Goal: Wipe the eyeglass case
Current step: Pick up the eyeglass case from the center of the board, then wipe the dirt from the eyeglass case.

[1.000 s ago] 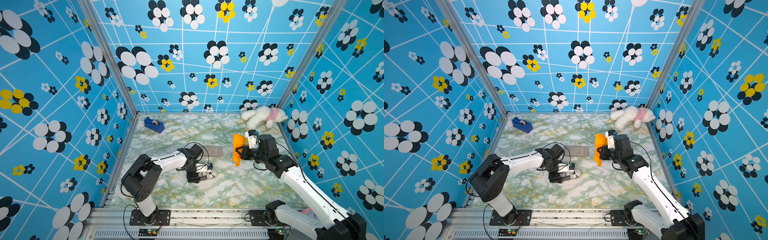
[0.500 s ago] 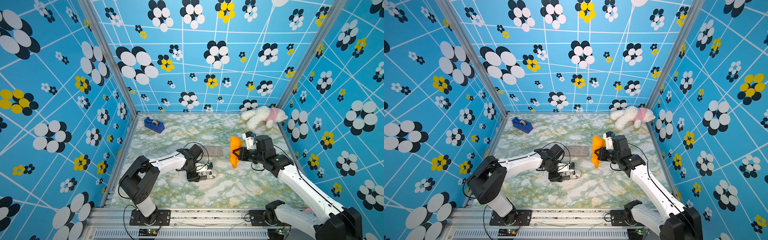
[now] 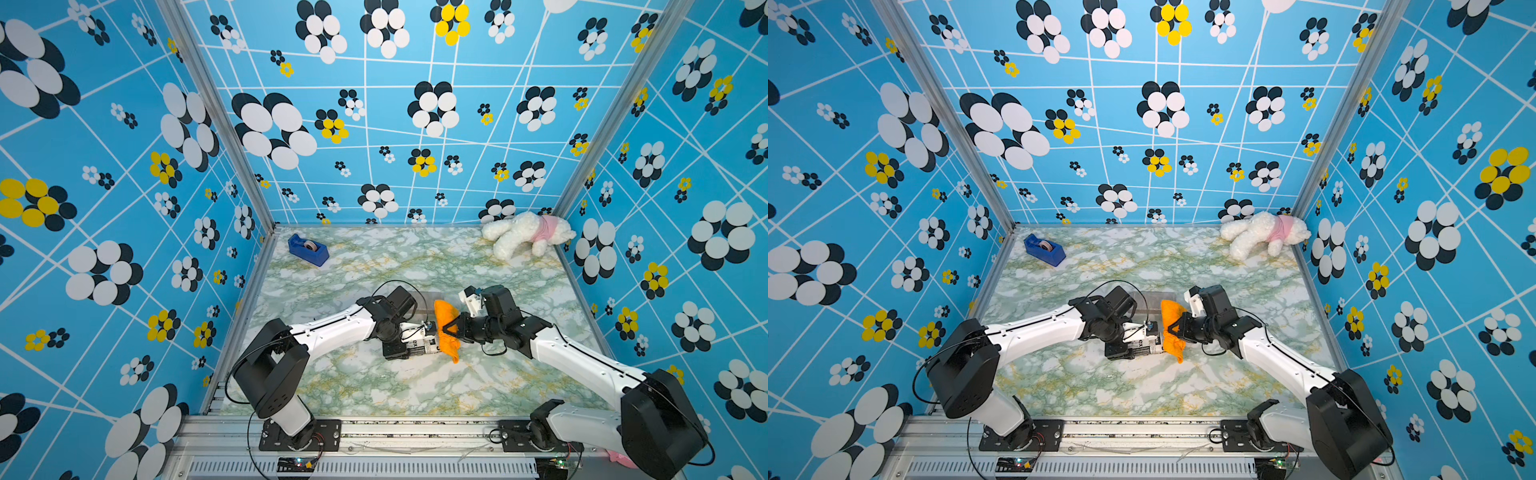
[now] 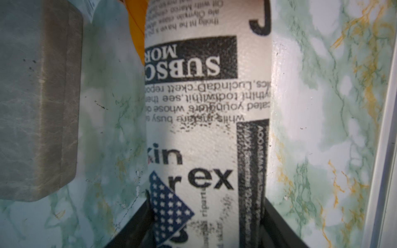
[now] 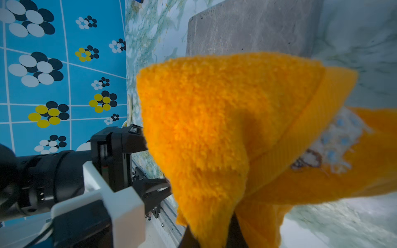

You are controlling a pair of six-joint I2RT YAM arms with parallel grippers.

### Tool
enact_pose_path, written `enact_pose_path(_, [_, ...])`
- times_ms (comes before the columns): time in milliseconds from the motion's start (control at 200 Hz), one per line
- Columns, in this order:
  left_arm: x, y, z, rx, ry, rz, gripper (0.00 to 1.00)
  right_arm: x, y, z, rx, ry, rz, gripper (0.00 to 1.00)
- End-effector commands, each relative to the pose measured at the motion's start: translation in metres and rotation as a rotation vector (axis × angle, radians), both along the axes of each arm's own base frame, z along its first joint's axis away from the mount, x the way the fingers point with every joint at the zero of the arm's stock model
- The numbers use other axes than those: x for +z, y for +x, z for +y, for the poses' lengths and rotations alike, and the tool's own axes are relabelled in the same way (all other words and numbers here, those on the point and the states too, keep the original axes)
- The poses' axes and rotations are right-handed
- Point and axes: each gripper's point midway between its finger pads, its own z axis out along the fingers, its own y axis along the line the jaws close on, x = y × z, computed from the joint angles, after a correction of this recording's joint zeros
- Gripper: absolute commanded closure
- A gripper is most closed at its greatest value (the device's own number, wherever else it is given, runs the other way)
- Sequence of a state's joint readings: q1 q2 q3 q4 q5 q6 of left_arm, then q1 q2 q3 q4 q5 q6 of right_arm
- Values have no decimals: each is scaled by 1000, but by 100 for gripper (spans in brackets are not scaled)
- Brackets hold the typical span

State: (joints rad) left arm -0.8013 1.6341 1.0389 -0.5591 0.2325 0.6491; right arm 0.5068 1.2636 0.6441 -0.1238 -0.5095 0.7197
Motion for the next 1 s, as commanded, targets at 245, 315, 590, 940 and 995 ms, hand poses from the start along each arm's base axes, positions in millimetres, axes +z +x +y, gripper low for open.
enact_pose_path(245, [-4,18,-60,5,-57,-3,76,-43,-24,1,39,-32,154,100])
enact_pose_path(315, [-5,22,-64,19,-69,-7,76,-51,-34,2,61,-25,203,100])
enact_pose_path(590, [2,35,-78,49,-116,-33,76,-55,-41,14,71,60,239,100])
enact_pose_path(940, [1,30,-78,90,-196,-54,76,-71,-41,-8,38,57,212,98])
enact_pose_path(995, [-1,31,-78,98,-207,-53,76,-76,-47,-14,48,17,222,100])
